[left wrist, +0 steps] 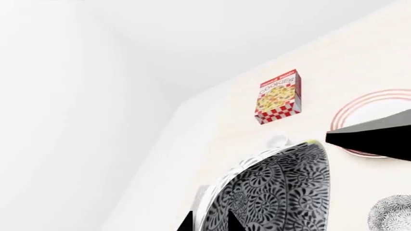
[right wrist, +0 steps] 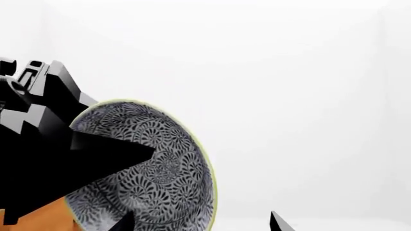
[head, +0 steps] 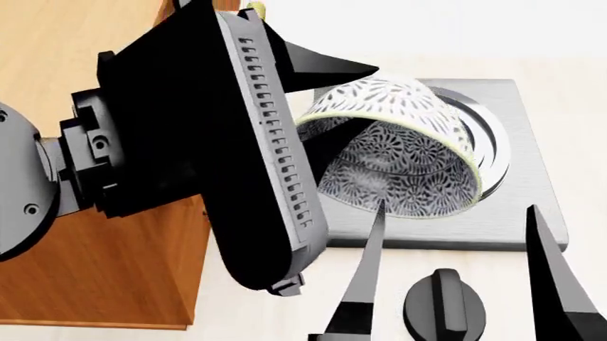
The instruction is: Pick the akita bowl on the wooden cabinet and place it on the plate.
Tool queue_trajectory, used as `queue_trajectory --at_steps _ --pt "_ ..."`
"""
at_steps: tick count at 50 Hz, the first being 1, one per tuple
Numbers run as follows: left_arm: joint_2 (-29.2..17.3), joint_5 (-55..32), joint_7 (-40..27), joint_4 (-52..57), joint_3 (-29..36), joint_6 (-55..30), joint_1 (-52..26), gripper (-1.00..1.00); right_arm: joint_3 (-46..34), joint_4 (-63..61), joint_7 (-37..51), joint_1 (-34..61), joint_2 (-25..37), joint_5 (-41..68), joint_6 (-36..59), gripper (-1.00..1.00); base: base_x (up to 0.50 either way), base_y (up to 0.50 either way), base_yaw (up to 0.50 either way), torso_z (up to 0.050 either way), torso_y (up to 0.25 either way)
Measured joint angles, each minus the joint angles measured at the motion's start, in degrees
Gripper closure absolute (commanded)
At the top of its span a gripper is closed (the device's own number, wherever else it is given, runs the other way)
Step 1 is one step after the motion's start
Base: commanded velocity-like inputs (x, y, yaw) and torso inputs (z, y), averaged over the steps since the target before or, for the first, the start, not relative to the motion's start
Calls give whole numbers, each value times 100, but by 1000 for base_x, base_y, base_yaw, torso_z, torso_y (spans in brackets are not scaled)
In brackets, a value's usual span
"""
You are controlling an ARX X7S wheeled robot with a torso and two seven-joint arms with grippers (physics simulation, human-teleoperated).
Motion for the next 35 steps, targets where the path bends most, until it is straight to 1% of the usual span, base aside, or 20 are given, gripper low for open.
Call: queue_trajectory --at_steps 20,21,35 --pt "-98 -179 -62 278 -34 -59 35 100 -31 47 101 47 1 -5 164 -100 0 0 0 1 1" --pt "-103 -180 -64 279 -37 -58 36 100 -33 48 107 50 1 -7 174 100 0 0 0 0 0" --pt "-164 -182 -87 335 -87 -11 109 100 -152 -29 151 75 12 -90 234 100 0 0 0 0 0"
